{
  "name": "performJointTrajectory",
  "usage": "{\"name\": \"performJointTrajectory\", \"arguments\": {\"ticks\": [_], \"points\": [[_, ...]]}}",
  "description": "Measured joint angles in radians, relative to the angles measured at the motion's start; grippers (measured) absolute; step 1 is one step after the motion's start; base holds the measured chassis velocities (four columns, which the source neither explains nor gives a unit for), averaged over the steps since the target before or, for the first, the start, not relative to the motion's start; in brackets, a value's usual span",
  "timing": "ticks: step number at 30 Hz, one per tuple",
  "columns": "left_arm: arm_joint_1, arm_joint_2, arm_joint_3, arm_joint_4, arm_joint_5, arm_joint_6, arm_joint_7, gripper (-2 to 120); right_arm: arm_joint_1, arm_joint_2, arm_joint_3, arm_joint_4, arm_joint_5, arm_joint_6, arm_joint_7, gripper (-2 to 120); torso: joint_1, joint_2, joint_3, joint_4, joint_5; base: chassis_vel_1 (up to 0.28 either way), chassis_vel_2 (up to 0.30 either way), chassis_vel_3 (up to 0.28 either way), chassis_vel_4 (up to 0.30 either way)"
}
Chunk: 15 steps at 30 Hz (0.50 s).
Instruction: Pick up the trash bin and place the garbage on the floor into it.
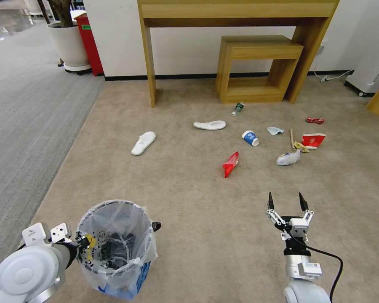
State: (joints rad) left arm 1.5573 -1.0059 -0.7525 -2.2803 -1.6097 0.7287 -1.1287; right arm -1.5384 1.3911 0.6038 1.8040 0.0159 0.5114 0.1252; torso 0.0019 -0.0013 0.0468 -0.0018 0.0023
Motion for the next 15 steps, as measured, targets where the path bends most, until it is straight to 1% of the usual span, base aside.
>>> {"name": "performJointTrajectory", "arguments": {"ticks": [5, 9, 15], "points": [[0.002, 0.000, 0.000, -0.001, 0.001, 0.000, 0.001, 0, -0.003, 0.003, 0.005, 0.001, -0.020, -0.007, 0.005, 86, 0.000, 0.000, 0.000, 0.0000, 0.0000, 0.000, 0.000, 0.000, 0.000], [0.003, -0.001, -0.001, -0.003, 0.003, 0.000, 0.004, 0, -0.004, 0.007, 0.008, 0.001, -0.036, -0.008, 0.008, 84, 0.000, 0.000, 0.000, 0.0000, 0.0000, -0.090, 0.086, 0.064, -0.053], [0.004, 0.002, -0.003, -0.006, 0.003, -0.001, 0.005, 0, -0.005, 0.011, 0.008, 0.001, -0.041, -0.008, 0.007, 83, 0.000, 0.000, 0.000, 0.0000, 0.0000, -0.160, 0.175, 0.179, -0.165]]}}
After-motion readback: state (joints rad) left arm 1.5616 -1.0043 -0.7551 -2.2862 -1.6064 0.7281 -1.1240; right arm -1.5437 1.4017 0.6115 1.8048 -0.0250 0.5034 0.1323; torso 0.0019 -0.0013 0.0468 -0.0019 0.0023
